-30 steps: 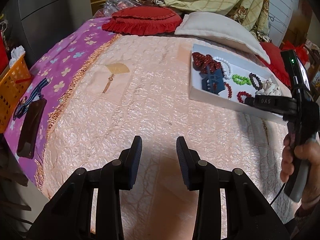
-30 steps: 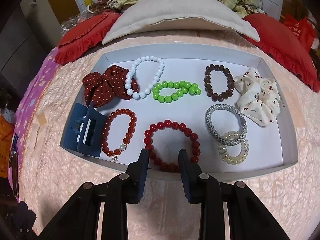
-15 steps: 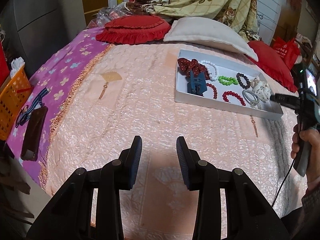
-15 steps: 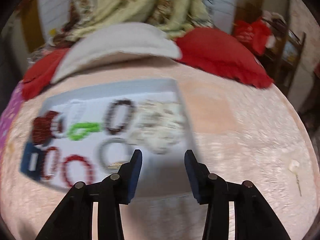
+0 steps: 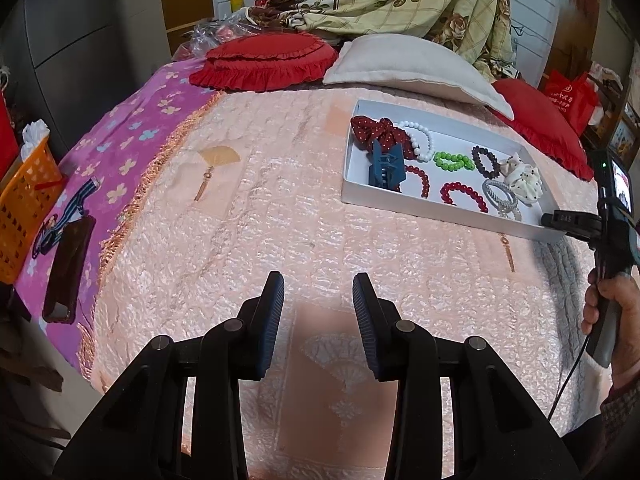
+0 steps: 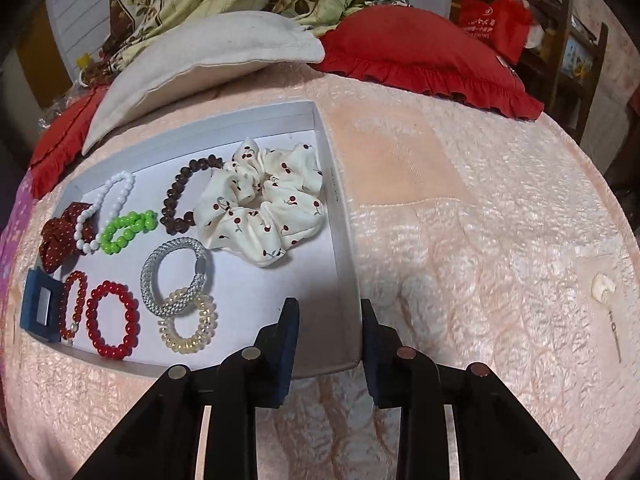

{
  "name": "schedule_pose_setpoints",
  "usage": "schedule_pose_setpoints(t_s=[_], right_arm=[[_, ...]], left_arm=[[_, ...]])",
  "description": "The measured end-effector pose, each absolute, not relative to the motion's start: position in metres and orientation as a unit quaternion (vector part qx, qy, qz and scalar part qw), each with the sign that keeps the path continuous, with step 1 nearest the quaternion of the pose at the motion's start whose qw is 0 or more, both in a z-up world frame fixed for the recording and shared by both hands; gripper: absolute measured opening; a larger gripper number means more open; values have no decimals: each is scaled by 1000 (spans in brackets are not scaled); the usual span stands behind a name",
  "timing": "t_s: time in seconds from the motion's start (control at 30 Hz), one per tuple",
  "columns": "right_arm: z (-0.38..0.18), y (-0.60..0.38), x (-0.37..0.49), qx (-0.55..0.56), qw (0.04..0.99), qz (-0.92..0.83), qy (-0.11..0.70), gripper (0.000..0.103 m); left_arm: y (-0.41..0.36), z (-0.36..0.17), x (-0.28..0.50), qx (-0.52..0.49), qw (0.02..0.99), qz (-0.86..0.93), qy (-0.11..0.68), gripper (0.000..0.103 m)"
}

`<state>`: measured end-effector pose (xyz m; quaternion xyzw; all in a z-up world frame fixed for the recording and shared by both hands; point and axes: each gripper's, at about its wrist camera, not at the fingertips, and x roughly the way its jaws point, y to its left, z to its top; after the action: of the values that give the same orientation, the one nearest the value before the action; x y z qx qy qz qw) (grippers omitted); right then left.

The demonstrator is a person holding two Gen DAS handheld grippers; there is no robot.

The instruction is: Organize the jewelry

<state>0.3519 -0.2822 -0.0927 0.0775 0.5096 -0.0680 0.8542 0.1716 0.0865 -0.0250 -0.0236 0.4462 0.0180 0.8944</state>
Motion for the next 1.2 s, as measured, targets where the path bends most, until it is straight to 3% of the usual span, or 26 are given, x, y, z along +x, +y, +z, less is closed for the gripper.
schedule_pose_setpoints(t_s=[0.13,0.27,0.73,0.83,0.9,1.07,1.1,1.13,1.2], right_arm=[[-82,-283,347,61,865,-66,493,28],[-55,-286,330,64,886,-75,453,43],[-14,-220,234,12,915,-6,404,44],[-7,-208,212,6,919,4,393,44],[-4,-204,201,8,921,10,389,44],[4,-196,170,10,927,20,374,45],[5,-195,165,9,929,21,370,45],[7,-193,159,8,930,22,367,46],[11,-193,149,11,932,26,361,48]], left_arm=[[86,-24,170,-21,895,19,445,35],[86,-21,167,-21,898,21,439,35],[79,2,132,3,921,51,387,37],[84,17,111,12,939,90,332,57],[88,30,94,11,952,117,282,77],[96,59,50,6,971,172,166,87],[98,64,44,2,972,171,158,98],[100,68,40,-2,974,168,154,103],[100,76,30,-11,977,163,137,103]])
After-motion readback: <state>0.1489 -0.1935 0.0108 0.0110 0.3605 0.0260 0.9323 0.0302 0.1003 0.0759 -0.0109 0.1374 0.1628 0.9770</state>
